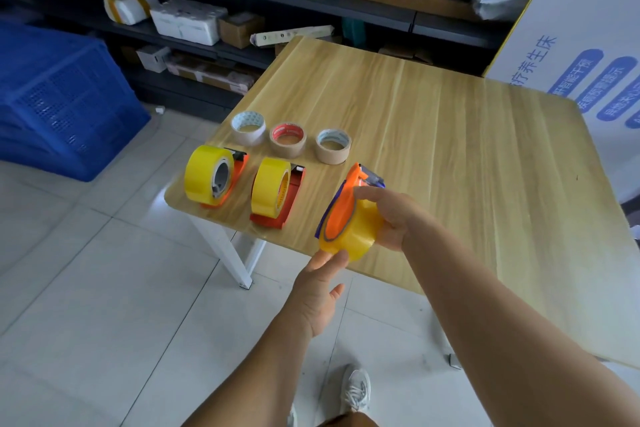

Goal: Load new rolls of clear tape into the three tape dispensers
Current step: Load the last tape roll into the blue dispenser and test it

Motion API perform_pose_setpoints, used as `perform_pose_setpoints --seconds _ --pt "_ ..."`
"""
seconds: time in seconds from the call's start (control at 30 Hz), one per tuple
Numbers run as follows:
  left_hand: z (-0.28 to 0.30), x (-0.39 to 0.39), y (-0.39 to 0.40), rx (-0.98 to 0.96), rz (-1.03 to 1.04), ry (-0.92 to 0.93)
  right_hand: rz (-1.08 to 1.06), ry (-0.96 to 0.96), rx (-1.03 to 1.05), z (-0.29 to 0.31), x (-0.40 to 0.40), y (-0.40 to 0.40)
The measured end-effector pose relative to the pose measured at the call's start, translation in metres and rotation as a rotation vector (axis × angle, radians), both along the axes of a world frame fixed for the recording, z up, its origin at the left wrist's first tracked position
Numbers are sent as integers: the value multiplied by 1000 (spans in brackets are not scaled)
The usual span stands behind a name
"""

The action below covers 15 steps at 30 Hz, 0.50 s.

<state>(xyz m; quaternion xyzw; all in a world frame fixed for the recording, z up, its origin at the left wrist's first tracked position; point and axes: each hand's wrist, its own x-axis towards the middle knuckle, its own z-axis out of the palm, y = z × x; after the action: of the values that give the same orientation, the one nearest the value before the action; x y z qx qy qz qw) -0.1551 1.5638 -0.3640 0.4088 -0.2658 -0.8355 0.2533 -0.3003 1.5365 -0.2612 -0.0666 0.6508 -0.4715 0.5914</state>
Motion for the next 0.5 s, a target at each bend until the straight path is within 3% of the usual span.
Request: perform_pose_setpoints --seconds 0.27,0.5 --pt "-10 -3 -2 79 113 -92 -19 -35 24 -21 11 -16" --pt "-3 -11 -13 202 148 -61 -46 -113 15 -36 12 -26"
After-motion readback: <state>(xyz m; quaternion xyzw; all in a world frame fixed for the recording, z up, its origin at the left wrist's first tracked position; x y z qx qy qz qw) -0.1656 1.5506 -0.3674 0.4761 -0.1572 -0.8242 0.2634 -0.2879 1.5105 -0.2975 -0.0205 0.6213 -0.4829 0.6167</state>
